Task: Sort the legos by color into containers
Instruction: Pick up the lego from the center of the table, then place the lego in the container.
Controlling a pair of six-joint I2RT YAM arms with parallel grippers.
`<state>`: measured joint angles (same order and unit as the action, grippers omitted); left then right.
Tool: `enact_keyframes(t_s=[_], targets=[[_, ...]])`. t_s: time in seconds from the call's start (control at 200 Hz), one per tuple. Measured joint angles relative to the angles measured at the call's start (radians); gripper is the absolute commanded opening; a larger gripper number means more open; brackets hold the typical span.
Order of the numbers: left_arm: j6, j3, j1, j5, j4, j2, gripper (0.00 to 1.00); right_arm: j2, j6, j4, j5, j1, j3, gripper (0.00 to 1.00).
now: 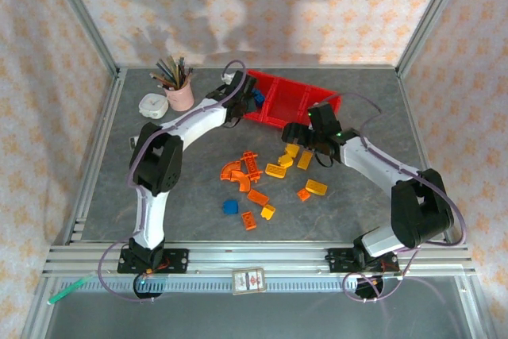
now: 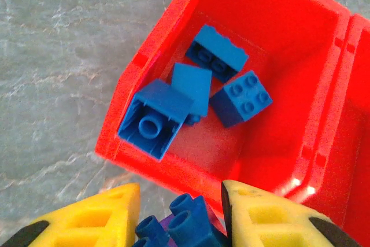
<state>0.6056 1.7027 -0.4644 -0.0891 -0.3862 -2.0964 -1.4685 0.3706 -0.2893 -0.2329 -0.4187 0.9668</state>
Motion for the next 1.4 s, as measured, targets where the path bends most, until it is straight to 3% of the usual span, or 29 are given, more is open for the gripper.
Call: enact_keyframes(t_s=[0.315, 0.776, 0.916, 1.251, 1.401], targets=[[-0.003, 0.128, 0.034, -0.010, -0.030, -0.166, 0.35, 0.009, -0.009, -0.003, 0.000, 0.004, 0.010, 1.00], [-0.003, 0.252, 0.034, -0.014, 0.011, -0.201, 0.37, 0.013, -0.020, -0.004, 0.001, 0.008, 0.019, 1.00], [-0.006, 0.322, 0.034, 0.011, 0.014, -0.272, 0.53, 0.013, -0.025, -0.008, 0.001, 0.008, 0.031, 1.00], [-0.003, 0.407, 0.032, 0.066, -0.038, -0.307, 0.62, 0.013, -0.028, -0.010, 0.004, 0.010, 0.050, 1.00], [-0.003, 0.264, 0.027, 0.098, -0.050, -0.168, 0.64, 0.014, -0.028, -0.019, 0.004, 0.006, 0.054, 1.00]])
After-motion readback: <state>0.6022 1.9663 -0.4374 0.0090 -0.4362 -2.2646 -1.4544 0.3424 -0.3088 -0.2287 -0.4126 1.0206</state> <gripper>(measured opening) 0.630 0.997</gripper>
